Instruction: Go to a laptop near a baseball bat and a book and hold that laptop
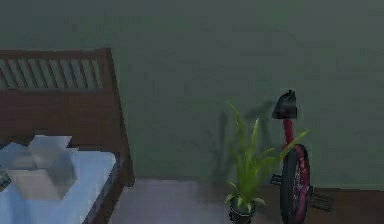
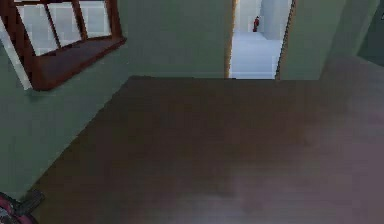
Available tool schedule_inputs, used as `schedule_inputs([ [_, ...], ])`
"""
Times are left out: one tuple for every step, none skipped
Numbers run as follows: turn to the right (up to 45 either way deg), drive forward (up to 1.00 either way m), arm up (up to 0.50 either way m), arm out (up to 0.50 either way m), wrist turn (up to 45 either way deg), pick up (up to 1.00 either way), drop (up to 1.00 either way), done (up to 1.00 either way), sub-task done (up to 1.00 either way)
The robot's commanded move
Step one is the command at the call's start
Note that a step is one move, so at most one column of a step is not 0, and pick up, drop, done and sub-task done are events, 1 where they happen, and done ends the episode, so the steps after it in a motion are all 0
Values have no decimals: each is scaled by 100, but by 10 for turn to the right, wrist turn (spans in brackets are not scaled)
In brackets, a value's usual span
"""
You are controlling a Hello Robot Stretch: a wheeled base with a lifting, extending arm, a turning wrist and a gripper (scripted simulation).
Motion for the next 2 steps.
schedule_inputs([
  [-450,0,0,0,0,0,0,0,0],
  [-450,0,0,0,0,0,0,0,0],
])
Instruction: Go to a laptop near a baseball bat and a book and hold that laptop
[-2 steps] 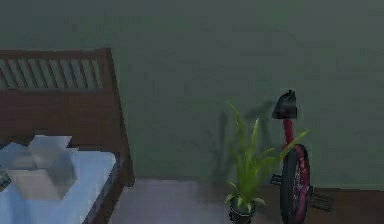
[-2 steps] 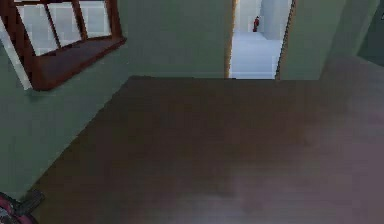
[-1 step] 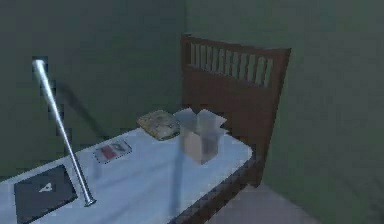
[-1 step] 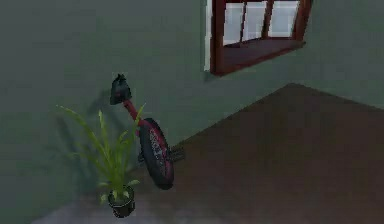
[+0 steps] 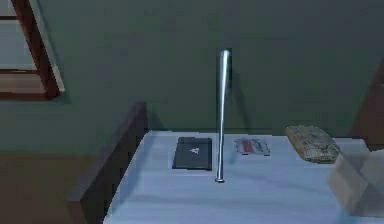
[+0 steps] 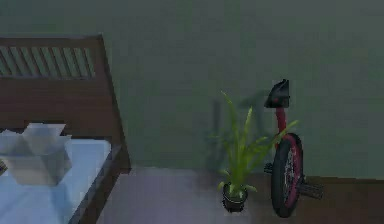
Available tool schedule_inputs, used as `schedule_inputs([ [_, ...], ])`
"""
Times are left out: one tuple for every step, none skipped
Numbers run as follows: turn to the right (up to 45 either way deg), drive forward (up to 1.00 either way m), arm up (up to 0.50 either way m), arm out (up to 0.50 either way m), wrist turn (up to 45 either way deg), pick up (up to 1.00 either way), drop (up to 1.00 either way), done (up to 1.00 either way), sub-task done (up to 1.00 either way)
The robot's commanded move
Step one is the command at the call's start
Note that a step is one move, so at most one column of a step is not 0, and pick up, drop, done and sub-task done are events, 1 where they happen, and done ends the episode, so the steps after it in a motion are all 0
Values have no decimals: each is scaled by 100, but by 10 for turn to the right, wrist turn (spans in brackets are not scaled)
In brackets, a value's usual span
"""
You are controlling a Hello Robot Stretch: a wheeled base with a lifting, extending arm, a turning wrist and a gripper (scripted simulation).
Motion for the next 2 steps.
schedule_inputs([
  [-450,0,0,0,0,0,0,0,0],
  [-390,0,0,0,0,0,0,0,0],
])
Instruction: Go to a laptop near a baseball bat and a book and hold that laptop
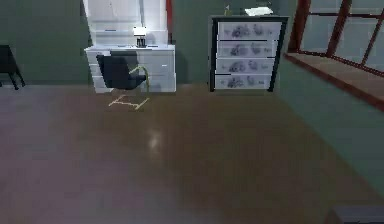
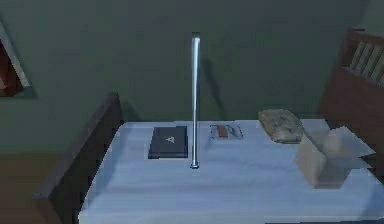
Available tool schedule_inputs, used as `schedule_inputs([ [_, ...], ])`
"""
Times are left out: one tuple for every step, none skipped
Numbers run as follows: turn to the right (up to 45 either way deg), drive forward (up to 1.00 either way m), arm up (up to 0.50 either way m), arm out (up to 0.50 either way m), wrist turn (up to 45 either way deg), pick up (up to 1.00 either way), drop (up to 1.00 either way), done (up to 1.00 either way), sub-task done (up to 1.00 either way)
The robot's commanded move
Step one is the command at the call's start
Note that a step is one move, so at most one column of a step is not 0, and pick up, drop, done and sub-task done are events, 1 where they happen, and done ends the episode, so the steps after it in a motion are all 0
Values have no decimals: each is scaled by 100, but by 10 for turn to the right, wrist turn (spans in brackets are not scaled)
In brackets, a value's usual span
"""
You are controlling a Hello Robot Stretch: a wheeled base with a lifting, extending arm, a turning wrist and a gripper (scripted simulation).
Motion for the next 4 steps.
schedule_inputs([
  [450,0,0,0,0,0,0,0,0],
  [330,0,0,0,0,0,0,0,0],
  [0,35,0,0,0,0,0,0,0],
  [-450,0,0,0,0,0,0,0,0],
])
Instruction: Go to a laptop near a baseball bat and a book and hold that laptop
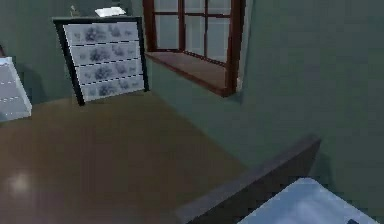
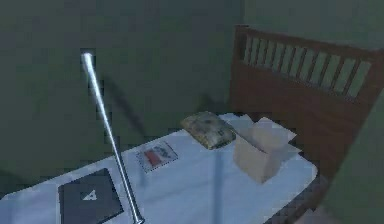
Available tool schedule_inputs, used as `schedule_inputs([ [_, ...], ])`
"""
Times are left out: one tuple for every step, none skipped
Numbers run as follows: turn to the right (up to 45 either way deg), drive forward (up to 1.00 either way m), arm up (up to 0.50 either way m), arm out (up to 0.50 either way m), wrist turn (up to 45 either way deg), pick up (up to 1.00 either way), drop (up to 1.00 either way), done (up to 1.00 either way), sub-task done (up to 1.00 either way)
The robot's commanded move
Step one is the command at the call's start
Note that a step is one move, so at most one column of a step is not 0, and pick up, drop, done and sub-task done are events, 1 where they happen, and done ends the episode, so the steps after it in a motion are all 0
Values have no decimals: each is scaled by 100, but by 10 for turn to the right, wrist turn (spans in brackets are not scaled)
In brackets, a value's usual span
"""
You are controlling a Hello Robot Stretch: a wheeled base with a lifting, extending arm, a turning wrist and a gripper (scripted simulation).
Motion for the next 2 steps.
schedule_inputs([
  [-300,0,0,0,0,0,0,0,0],
  [0,0,50,0,0,0,0,0,0],
])
